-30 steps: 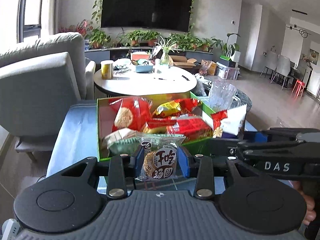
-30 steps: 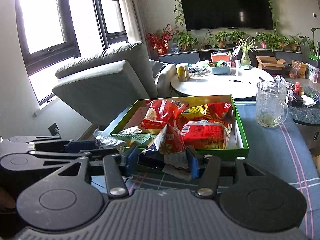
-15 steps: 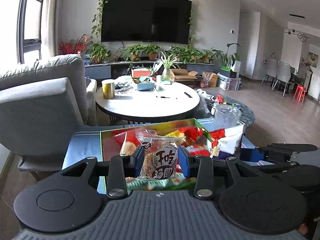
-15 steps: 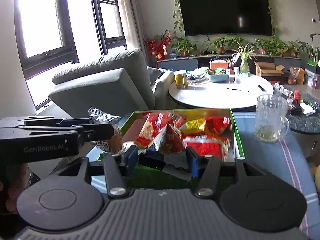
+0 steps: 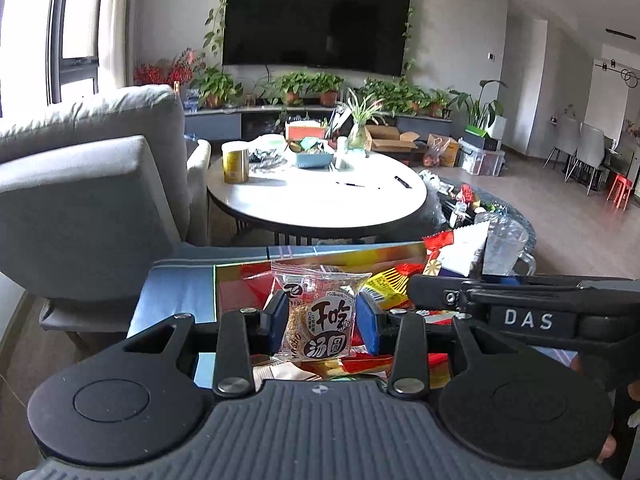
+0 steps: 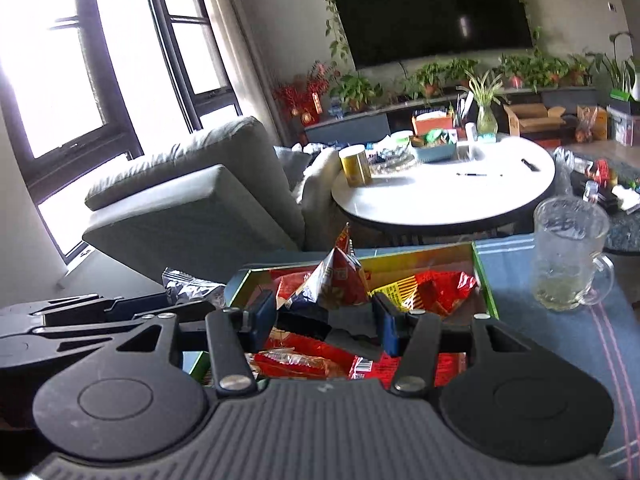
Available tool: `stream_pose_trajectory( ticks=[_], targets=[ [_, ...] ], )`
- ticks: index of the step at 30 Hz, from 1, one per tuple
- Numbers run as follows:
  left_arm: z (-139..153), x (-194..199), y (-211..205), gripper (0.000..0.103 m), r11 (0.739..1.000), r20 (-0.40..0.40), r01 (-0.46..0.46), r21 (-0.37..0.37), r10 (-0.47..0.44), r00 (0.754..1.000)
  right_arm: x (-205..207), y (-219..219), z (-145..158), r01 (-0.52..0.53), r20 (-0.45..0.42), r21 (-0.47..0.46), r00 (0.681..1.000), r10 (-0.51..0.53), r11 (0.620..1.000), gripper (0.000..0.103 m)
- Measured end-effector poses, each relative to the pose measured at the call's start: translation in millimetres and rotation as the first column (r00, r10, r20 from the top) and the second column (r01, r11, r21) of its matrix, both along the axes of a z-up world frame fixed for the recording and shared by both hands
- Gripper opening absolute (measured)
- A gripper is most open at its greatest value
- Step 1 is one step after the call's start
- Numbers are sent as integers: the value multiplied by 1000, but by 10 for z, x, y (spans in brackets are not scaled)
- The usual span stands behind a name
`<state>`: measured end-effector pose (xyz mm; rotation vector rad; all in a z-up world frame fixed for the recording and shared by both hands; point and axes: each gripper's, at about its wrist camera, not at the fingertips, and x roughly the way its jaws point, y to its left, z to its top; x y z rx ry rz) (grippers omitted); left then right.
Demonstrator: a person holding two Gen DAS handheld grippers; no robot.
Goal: Organize snacks
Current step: 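Lower both packs into the green box and open both grippers, then move both grippers back from the box toward the remaining snacks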
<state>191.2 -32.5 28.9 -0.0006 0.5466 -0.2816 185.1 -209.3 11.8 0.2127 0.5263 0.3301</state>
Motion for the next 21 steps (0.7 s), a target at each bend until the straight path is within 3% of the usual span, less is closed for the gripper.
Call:
stream_pose_trajectory(
  ticks=[11,21],
  targets=[
    [-112,295,53,34,999,-12,-38,-23,38,999,292,36,-140,22,-50,54,999,-19,998,69],
    [-175,162,127,41,999,-37,-47,-13,47,998,126,-46,-115,31,-57,87,998,-26,996,69]
  ],
)
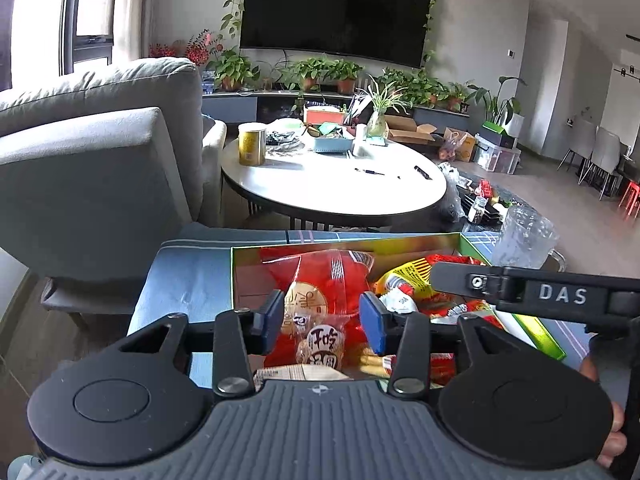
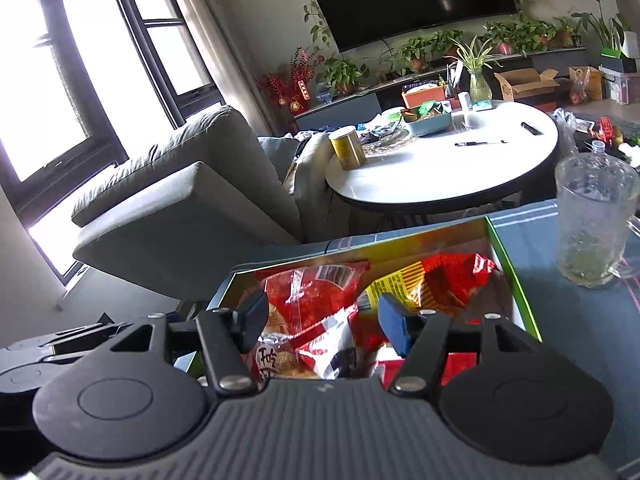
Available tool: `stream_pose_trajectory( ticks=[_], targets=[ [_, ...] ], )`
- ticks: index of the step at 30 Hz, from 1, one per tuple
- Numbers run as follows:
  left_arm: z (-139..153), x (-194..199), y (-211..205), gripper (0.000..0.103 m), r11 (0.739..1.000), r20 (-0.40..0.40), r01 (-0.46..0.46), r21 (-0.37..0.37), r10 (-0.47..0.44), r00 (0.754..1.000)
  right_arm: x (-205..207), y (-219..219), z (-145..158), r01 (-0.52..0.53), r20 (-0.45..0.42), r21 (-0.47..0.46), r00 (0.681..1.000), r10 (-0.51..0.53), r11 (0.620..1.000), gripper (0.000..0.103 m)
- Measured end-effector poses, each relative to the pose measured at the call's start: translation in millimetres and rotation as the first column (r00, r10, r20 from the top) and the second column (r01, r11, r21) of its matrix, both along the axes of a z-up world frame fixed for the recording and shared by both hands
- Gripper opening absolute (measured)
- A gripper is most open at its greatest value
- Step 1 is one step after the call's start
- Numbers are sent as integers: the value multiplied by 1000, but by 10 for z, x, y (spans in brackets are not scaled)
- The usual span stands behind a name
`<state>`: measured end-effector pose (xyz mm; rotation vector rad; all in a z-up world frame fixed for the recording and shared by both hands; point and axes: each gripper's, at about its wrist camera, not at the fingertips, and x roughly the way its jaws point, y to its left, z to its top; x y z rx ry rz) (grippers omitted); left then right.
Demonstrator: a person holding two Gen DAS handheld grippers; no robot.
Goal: Organize snacks
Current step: 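Move both grippers back from the box toward the remaining snacks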
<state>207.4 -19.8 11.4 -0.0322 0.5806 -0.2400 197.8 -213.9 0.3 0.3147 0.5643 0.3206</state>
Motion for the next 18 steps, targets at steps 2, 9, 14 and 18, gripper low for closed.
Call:
stream_pose_trajectory(
  ticks=[2,9,14,18],
  targets=[
    [24,-73,-4,42,1000,6,7,9,-7,1000,-63,-30,30,-5,4,-7,1000,5,1000,69],
    [84,-416,11,52,998,32,42,44,-43,999,-323,-101,105,-36,33,-42,999,37,998,69],
    [32,-740,97,57,995,23,64,78,-66,998,-581,-164,35,-20,37,-43,999,21,999,70],
    [-83,-1064,211,57,986,-2,114,122,-115,993,-743,-200,-15,-22,18,-37,1000,23,999,70]
  ],
)
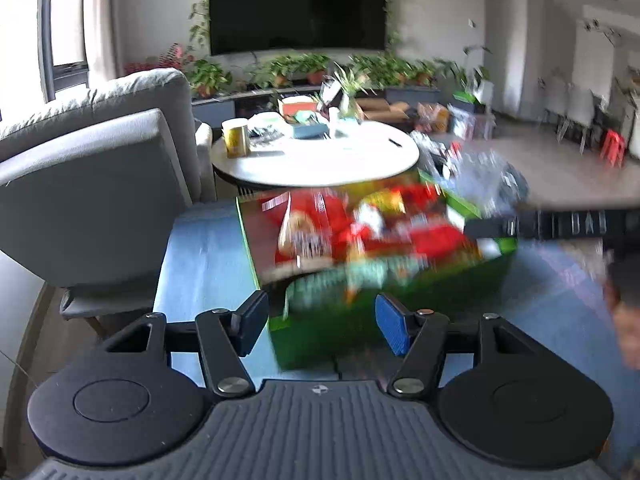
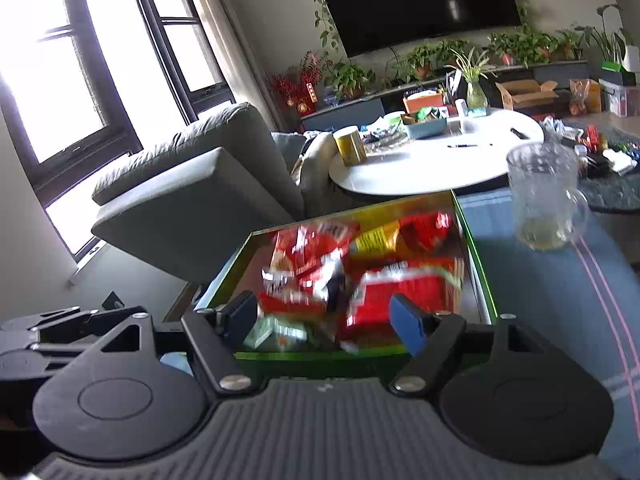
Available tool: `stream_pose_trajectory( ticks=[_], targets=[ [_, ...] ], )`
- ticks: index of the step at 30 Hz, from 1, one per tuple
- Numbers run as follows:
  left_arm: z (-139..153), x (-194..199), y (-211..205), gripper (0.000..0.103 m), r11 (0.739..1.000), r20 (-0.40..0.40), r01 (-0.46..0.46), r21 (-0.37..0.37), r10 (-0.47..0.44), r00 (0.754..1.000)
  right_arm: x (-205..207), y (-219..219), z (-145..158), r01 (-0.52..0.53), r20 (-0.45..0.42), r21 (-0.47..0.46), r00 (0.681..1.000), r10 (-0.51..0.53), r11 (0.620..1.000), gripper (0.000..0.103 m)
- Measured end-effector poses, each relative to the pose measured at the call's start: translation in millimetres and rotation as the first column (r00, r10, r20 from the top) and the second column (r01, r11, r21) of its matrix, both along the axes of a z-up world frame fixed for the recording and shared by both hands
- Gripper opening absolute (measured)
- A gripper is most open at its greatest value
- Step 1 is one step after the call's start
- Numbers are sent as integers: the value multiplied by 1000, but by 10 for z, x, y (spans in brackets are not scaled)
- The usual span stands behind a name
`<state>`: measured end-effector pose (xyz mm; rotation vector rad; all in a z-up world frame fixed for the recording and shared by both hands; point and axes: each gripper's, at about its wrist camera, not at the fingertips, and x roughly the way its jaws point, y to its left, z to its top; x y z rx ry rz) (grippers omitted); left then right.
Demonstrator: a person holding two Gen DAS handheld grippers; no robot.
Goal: Organize snacks
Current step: 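Move both grippers back from the box toward the remaining snacks, then grasp the green-and-yellow bean snack bag with the left gripper while the right grasps the orange cake pack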
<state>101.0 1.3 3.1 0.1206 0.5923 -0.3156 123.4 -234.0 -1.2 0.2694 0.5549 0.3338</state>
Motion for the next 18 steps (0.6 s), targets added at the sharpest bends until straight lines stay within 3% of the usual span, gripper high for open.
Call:
stream_pose_trajectory(
  ticks=[11,18],
  targets=[
    [-400,-824,406,57,989,-107,112,101,-101,989,-423,48,-77,-23,-15,-54,1000,22,998,70],
    [-442,-1276,541,62,954,-146,251,166,-228,963,-564,156,-140,-34,-40,-67,999,32,997,70]
  ],
)
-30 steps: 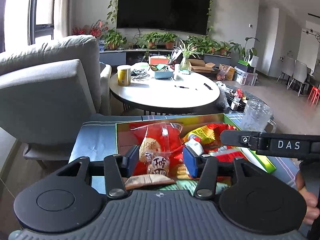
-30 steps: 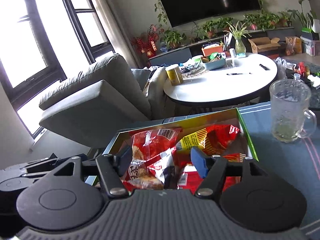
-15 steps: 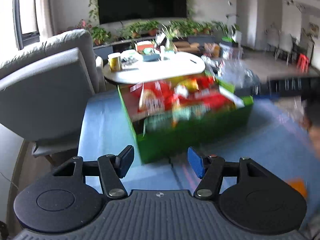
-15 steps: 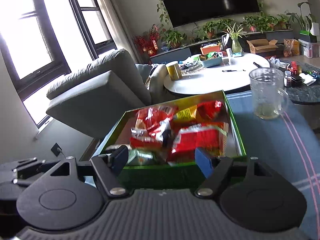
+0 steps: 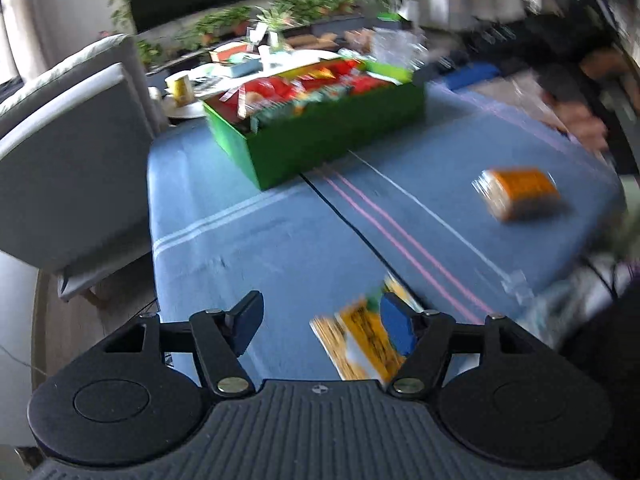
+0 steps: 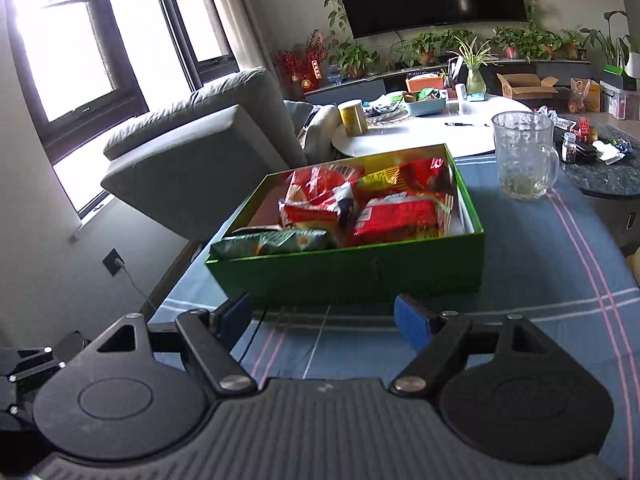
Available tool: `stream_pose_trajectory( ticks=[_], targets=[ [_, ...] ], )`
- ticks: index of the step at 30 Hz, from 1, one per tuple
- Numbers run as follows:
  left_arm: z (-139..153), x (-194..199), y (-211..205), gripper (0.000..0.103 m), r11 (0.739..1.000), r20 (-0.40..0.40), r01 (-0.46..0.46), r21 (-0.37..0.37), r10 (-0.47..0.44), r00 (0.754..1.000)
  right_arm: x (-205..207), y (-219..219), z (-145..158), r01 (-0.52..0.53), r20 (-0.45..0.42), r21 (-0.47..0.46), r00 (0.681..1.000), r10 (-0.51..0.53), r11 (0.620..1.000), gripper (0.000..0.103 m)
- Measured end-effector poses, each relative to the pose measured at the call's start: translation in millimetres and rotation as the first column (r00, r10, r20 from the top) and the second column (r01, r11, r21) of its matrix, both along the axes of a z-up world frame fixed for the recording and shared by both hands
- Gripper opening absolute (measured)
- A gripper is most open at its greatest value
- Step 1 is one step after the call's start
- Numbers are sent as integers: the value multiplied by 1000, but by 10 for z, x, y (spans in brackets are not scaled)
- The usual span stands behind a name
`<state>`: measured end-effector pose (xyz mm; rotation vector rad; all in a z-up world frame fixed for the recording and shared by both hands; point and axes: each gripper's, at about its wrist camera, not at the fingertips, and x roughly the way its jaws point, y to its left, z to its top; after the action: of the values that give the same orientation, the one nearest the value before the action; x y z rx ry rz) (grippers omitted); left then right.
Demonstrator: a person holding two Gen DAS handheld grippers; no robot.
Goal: Organize snacks
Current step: 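Grasp the green-and-yellow bean snack bag with the left gripper while the right grasps the orange cake pack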
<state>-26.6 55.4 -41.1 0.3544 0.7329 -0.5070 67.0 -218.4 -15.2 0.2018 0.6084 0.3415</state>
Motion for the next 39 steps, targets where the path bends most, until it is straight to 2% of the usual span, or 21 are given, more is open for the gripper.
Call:
stream_pose_trajectory(
  ticks=[5,7,10,16,18,22,26,31,37,39],
  targets=[
    [-120,-154,-112,62,994,-17,95,62,-94,995,-79,114,16,-26,8,-7,1000,26,1000,70],
    [-181,-137,-175,64,990,-3,102,95,-102,995,-107,150,24,-36,13,-16,999,36,999,70],
    [-234,-24,-257,67,990,18,106,98,-109,994,-146,153,34,-39,20,-23,999,40,999,70],
    [-378,306,-417,66,995,-11,48,83,-47,999,-172,3,2,2,9,-12,1000,-2,1000,70],
    [-373,338,-393,66,999,-27,10,50,-9,1000,-188,-62,-19,20,0,-12,1000,-20,1000,70],
    [-328,278,-327,66,998,-29,-50,35,51,998,-210,-198,-88,24,-23,-34,999,-24,999,70],
    [-306,202,-246,66,996,-57,-85,5,85,995,-274,-210,-254,-81,-82,-106,994,73,991,70],
    [-385,245,-241,66,991,-94,-130,-17,128,987,-516,-127,-433,-238,-134,-225,968,212,945,70],
    [-414,284,-236,66,984,-112,-161,-69,153,982,-620,-108,-494,-289,-155,-275,954,255,917,71],
    [-418,277,-221,63,982,-113,-172,-81,163,980,-612,-105,-541,-297,-175,-280,951,256,913,71]
  ],
)
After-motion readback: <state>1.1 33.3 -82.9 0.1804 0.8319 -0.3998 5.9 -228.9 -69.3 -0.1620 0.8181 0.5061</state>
